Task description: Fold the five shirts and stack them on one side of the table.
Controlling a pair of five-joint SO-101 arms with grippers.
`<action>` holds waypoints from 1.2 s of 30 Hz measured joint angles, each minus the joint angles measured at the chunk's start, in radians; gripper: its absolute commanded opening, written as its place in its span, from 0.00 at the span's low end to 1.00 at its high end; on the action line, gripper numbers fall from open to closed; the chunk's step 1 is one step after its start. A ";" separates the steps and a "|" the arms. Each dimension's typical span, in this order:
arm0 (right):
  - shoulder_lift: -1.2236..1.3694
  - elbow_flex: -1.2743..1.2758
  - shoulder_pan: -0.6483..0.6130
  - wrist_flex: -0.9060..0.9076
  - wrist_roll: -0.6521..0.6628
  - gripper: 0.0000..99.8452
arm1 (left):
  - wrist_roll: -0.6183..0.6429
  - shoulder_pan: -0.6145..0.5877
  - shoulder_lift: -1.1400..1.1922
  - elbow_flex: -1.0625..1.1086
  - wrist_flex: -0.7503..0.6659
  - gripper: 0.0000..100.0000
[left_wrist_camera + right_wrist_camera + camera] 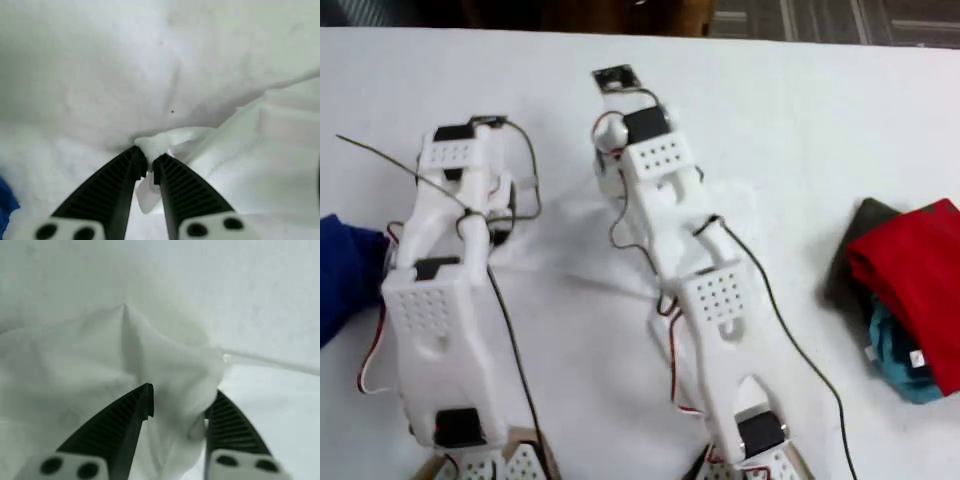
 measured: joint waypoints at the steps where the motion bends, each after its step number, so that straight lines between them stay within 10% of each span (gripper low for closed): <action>1: 0.000 0.000 0.006 0.000 0.000 0.04 | 0.000 0.000 0.000 0.000 0.000 0.02; 13: -0.206 0.061 -0.025 0.003 0.117 0.02 | 0.023 -0.018 0.000 0.000 -0.011 0.02; 36: -1.238 1.445 -0.575 0.003 0.338 0.02 | 0.020 -0.163 0.009 -0.416 0.167 0.02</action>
